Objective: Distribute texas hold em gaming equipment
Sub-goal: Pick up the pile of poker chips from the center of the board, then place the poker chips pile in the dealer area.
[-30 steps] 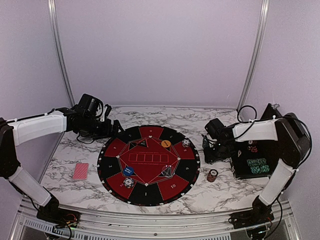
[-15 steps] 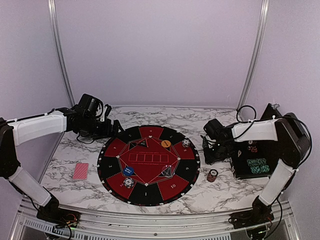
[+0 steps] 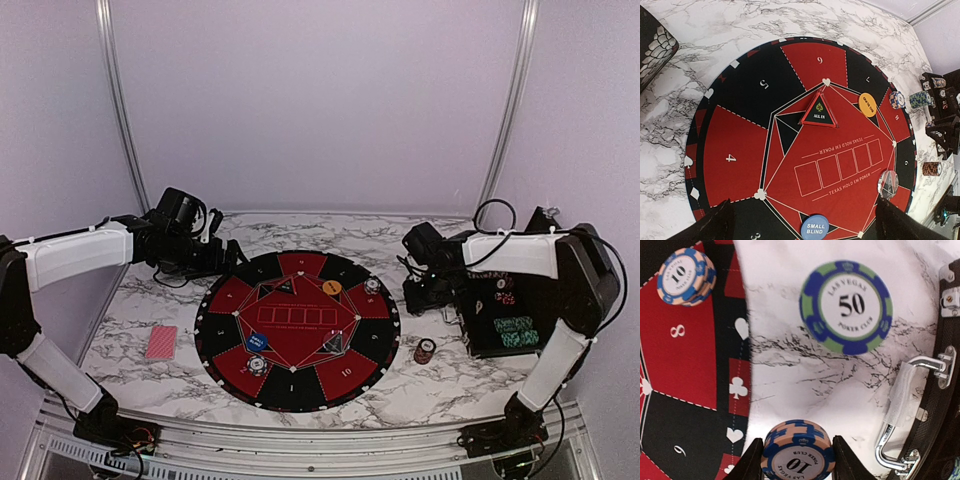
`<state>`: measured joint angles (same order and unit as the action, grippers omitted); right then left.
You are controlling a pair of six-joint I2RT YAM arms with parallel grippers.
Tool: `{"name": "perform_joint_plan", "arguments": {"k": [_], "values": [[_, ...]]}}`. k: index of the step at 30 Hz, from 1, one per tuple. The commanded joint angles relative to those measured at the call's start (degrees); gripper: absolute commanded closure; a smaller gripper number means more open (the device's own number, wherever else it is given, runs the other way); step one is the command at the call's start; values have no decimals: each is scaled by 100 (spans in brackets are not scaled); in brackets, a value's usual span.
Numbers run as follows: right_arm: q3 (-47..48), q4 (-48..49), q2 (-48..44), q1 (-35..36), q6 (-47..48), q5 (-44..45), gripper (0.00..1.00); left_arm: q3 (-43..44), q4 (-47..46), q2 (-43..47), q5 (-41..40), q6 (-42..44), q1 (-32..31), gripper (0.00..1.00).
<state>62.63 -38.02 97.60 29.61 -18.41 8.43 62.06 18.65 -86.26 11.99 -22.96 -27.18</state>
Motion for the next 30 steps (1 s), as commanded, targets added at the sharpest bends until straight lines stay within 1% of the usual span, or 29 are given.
{"name": "perform_joint_plan", "arguments": {"k": [1,8,19,26,30], "values": [[410,-203,-46,252,-15,146,67,34,-20,-22,35,16,2,1],[592,-368,-76,810,-220,107,67,25,-26,-33,42,2,2,1],[851,-445,120,2184,-875,69,68,16,-46,-49,109,-34,2,1],[1109,-391,465,3033,-1182,-34,68,-35,-38,-52,67,-56,2,1],[1267,-418,748,3332,-1251,-14,68,-41,-55,-62,53,-68,0,1]]}}
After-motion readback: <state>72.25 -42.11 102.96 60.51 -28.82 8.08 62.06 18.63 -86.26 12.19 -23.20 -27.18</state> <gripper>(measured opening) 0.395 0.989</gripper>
